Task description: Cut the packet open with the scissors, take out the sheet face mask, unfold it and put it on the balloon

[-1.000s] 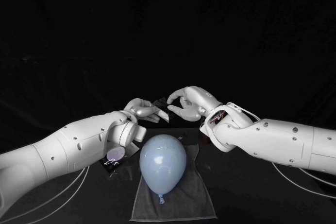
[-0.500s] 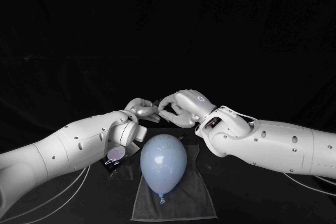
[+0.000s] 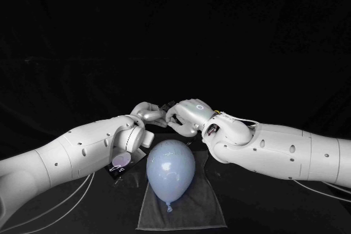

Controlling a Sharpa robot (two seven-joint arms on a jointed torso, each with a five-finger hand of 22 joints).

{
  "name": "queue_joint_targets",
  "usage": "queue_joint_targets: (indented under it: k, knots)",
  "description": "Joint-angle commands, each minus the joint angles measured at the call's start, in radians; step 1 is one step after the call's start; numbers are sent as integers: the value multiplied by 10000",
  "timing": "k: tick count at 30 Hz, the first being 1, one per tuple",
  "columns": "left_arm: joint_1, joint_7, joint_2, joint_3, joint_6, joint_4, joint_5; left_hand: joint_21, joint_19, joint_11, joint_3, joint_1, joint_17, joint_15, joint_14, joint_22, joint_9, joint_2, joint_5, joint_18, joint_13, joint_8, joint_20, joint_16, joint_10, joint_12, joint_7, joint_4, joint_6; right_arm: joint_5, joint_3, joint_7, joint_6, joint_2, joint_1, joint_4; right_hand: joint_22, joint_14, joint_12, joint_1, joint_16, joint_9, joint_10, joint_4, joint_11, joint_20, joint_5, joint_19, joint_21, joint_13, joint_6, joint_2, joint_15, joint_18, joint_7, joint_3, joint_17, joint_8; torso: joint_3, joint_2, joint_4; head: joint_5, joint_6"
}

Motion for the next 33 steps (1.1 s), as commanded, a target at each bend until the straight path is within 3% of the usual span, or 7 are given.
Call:
queue_joint_targets:
  k: [1, 12, 20, 29, 33]
  knots:
    - [19, 119, 16, 11, 61, 31, -10, 125, -91, -161, 144, -144, -16, -68, 40, 91, 91, 16, 49, 102, 10, 55, 2, 37, 224, -51, 0, -84, 64, -563, 5, -718, 352, 46, -10, -102, 782, 1026, 46, -54, 39, -22, 408, -7, -41, -25, -16, 78, 67, 1777, -3, -2, -49, -153, 44, -57, 2627, -50, 9, -5, -16, 1, -18]
    - [19, 127, -11, 11, 119, 77, -102, 311, -218, -163, 235, -260, -20, -70, 44, 213, 76, 59, 45, 100, 11, 36, 5, 39, 250, -100, -7, -200, 80, -606, 4, -1082, 127, 118, -31, -373, 789, 1026, 15, -125, 39, -150, 384, 92, 0, -5, -12, 68, 52, 1761, -77, 193, -14, -152, 96, 35, 2627, -191, 13, 0, -14, -23, -33]
    - [19, 148, -29, 11, 195, 188, -219, 385, -256, -158, 249, -287, -24, -64, 32, 260, 69, 95, 39, 101, 9, 22, 5, 32, 241, -124, -5, -225, 72, -592, 4, -1266, 239, 229, -35, -605, 760, 1026, -65, -205, 39, -239, 332, 195, 38, 22, -16, 32, -7, 1709, -176, 322, 20, -139, 142, 99, 2627, -306, 6, -4, -13, -53, -44]
    - [19, 178, -29, 11, 210, 267, -235, 407, -269, -156, 248, -297, -25, -62, 30, 274, 68, 101, 39, 101, 9, 19, 6, 31, 242, -130, -4, -232, 71, -652, 4, -1386, 423, 361, -35, -729, 711, 1022, -147, -224, 34, -332, 274, 149, 74, 50, -16, -20, -92, 1657, -289, 179, 52, -120, 181, 81, 2611, -432, -3, -6, -10, -78, -28]
    - [19, 189, -43, 11, 223, 308, -234, 407, -269, -156, 248, -297, -25, -62, 30, 274, 68, 101, 39, 101, 9, 19, 6, 31, 242, -130, -4, -232, 71, -765, 4, -1580, 418, 411, -35, -816, 679, 1015, -228, -280, 25, -462, 218, 157, 120, 78, -17, -57, -155, 1604, -480, 81, 87, -107, 242, 78, 2581, -625, -5, -2, -11, -81, -24]
